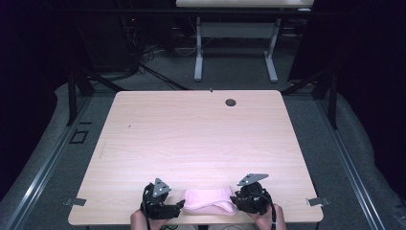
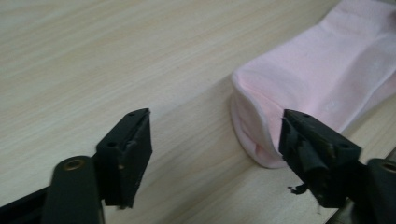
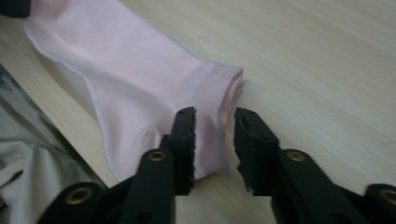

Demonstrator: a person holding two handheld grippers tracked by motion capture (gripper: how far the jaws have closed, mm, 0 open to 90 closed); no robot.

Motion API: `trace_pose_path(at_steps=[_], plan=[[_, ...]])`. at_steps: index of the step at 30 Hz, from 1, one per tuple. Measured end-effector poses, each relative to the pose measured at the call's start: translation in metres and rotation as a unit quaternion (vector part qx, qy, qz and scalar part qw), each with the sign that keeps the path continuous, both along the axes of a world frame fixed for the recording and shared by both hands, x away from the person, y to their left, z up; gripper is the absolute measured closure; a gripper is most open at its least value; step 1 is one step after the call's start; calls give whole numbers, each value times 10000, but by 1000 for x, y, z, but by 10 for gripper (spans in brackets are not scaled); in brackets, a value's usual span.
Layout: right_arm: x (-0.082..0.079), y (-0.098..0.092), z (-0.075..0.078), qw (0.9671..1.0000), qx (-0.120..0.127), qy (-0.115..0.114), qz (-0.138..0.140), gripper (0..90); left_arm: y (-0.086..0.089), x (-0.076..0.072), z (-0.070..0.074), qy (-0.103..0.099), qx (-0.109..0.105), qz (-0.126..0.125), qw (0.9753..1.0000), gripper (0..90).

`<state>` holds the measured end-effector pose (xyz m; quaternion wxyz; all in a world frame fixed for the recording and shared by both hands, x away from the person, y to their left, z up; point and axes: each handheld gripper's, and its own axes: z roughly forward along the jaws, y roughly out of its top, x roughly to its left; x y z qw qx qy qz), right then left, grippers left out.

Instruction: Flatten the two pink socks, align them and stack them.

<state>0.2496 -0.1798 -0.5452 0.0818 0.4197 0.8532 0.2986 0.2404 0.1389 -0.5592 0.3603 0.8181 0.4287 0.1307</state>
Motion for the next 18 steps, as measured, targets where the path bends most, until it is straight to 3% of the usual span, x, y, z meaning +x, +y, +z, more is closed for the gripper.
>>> trace_pose_path(at_steps=[4, 6, 8, 12, 14, 18], plan=[[-2, -12, 10, 9992, 293, -242, -158, 407, 16, 3, 7, -135, -61, 221, 9996, 153], [-1, -22, 12, 9980, 373, -351, -363, 259, 27, 7, 6, -134, -90, 456, 9988, 118], [1, -36, 12, 9965, 389, -468, -568, 173, 41, 12, 3, -160, 28, 719, 9973, 73], [9, -67, 1, 9920, 293, -596, -1072, 89, 69, 25, -12, -38, 228, 1181, 9927, 2], [15, -80, -9, 9891, 148, -526, -1367, 33, 80, 30, -21, 43, 348, 1328, 9905, 3], [24, -101, -25, 9840, 99, -515, -1701, 28, 95, 37, -30, -59, 377, 1563, 9870, 1]])
